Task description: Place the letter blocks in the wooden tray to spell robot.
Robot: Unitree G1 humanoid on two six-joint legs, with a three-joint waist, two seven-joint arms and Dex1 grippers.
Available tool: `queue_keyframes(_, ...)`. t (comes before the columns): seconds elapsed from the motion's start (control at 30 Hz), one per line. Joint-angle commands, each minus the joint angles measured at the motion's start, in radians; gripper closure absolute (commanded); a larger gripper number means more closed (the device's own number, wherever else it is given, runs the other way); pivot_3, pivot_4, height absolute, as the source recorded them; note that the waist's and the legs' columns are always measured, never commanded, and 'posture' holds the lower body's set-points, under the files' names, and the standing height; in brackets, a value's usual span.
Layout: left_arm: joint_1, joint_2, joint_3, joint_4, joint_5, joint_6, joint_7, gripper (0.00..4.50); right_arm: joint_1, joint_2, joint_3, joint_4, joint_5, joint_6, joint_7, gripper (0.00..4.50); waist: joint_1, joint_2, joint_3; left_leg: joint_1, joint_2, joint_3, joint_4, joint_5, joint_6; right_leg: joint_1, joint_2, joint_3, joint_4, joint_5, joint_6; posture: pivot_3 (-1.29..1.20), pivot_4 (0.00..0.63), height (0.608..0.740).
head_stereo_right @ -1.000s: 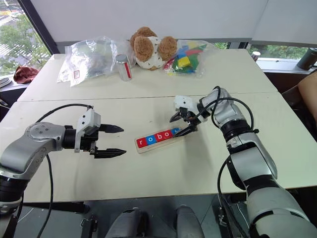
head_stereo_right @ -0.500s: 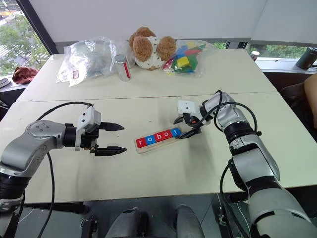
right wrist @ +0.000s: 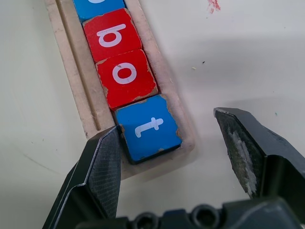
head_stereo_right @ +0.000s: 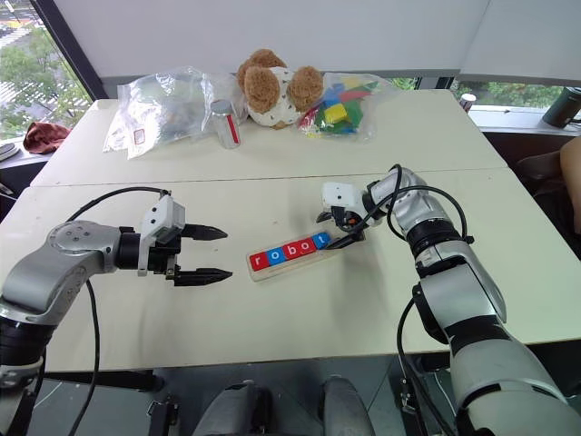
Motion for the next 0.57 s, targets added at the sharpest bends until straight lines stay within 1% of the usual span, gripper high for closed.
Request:
queue_keyframes(0.03,0.005,0.009,0.025,-0.030,-0.009,-0.004,0.001,0.00,0.000,-0.027,-0.022,-0.060,0.039,0.014,0.061,1.12,0.001,0.000,0.000,0.000,0.000,0.000,0.000,0.000,0.000,0.000,0.000,0.000,0.000,0.000,0.000,0.00,0.150,0.740)
queue_keyframes(0.13,0.038,0.021,0.065,-0.047,-0.033,0.013,0.007,0.00,0.054,-0.094,-0.054,-0.210,0.093,0.059,0.129,1.12,0.002,0.000,0.000,0.000,0.000,0.000,0.000,0.000,0.000,0.000,0.000,0.000,0.000,0.000,0.000,0.00,0.150,0.740)
queue_keyframes(0.2,0.075,0.027,0.112,-0.050,-0.051,0.023,0.023,0.00,0.115,-0.145,-0.098,-0.381,0.148,0.166,0.135,1.12,0.004,0.000,0.000,-0.001,0.000,-0.001,0.000,0.000,0.001,0.000,0.000,0.000,0.000,0.000,0.000,0.00,0.150,0.740)
queue_keyframes(0.23,0.100,0.032,0.134,-0.044,-0.047,0.017,0.030,0.00,0.150,-0.167,-0.130,-0.472,0.173,0.235,0.115,1.12,0.004,0.000,0.000,-0.001,0.000,-0.001,0.000,-0.001,0.001,-0.001,0.000,-0.001,-0.001,0.000,0.000,0.00,0.150,0.740)
queue_keyframes(0.33,0.177,0.052,0.190,-0.043,-0.050,0.025,0.044,0.00,0.281,-0.239,-0.223,-0.731,0.225,0.462,0.033,1.12,0.007,0.000,0.000,-0.002,0.000,-0.002,-0.001,-0.003,0.005,-0.001,-0.001,-0.001,-0.001,0.000,0.000,0.00,0.150,0.740)
queue_keyframes(0.4,0.230,0.051,0.232,-0.050,-0.061,0.036,0.063,0.00,0.396,-0.272,-0.300,-0.906,0.283,0.673,-0.031,1.12,0.008,0.000,0.000,-0.003,0.000,-0.002,-0.001,-0.004,0.006,-0.001,-0.001,-0.001,-0.001,0.000,0.000,0.00,0.150,0.740)
queue_keyframes(0.47,0.271,0.041,0.268,-0.059,-0.080,0.054,0.083,0.00,0.510,-0.272,-0.395,-1.048,0.348,0.852,-0.112,1.12,0.010,0.000,0.000,-0.003,0.000,-0.002,0.000,-0.004,0.007,-0.001,-0.002,-0.001,-0.001,0.000,0.000,0.00,0.150,0.740)
queue_keyframes(0.57,0.315,0.008,0.301,-0.058,-0.091,0.053,0.125,0.00,0.685,-0.211,-0.566,-1.214,0.439,1.035,-0.268,1.12,0.011,0.000,0.000,-0.003,0.000,-0.002,-0.001,-0.004,0.007,-0.001,-0.003,-0.001,-0.002,0.000,0.000,0.00,0.150,0.740)
